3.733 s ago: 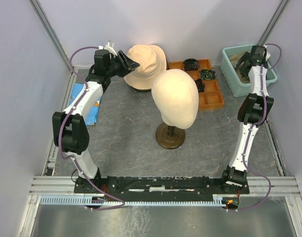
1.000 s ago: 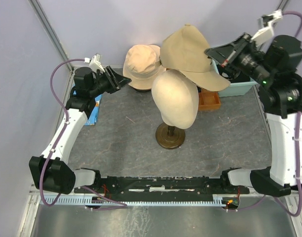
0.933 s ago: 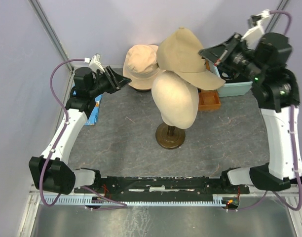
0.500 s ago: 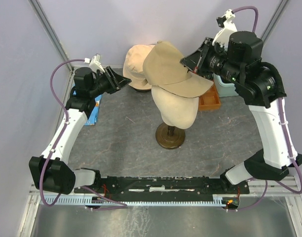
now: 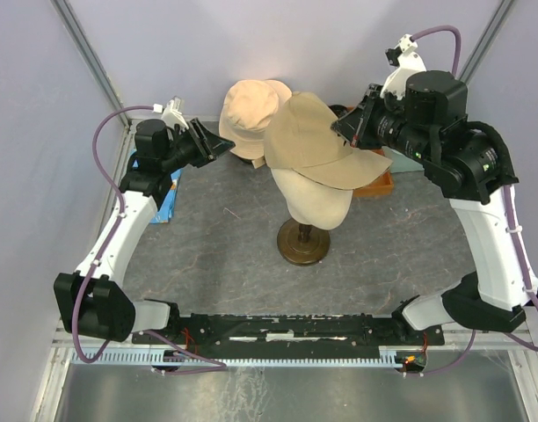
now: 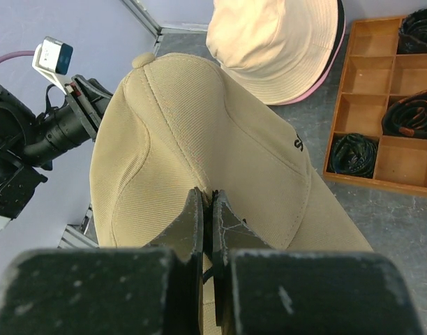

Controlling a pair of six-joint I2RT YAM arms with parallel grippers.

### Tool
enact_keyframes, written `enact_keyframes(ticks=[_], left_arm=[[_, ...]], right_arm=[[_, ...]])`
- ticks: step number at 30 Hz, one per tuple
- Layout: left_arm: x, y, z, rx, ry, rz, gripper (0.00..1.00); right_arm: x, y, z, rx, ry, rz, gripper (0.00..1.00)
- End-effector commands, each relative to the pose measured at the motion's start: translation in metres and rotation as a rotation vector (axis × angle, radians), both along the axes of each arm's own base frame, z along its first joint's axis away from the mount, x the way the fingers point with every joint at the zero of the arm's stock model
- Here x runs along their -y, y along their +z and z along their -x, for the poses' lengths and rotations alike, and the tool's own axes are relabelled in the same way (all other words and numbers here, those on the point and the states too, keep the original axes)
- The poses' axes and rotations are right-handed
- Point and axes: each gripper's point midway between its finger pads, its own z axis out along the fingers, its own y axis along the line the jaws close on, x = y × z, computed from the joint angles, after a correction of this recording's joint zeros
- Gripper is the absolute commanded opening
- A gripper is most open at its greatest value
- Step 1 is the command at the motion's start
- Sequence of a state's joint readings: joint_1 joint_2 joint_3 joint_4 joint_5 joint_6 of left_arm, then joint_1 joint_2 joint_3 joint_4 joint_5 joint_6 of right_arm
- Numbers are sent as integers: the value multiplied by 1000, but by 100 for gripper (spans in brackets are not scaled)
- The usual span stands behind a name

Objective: Stack the hats
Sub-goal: Stack the hat on the hat.

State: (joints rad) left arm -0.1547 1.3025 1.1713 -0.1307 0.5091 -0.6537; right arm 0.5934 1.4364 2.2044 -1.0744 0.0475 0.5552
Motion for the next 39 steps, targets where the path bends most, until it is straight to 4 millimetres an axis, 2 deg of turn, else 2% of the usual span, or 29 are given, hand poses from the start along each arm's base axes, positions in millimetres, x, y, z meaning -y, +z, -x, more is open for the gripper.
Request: enact_keyframes(ticks=[1,8,21,32,39], left_arm=[[4,9,2,69,-39,-11,49],[3,5,2,67,-34,-18,49],[4,-1,-2,54,-25,-11,49],[3,-9,-1,38,-17,-10,48],[1,-15,1,29,-8,-21,47]], right_arm=[[-1,15,5,49,3,-15,0],[-12,9,17,33,34,-1,0],[4,-12,40,14,23,37,0],[2,-24,40,13,46,75,0],[3,-29,42,18,53,84,12]])
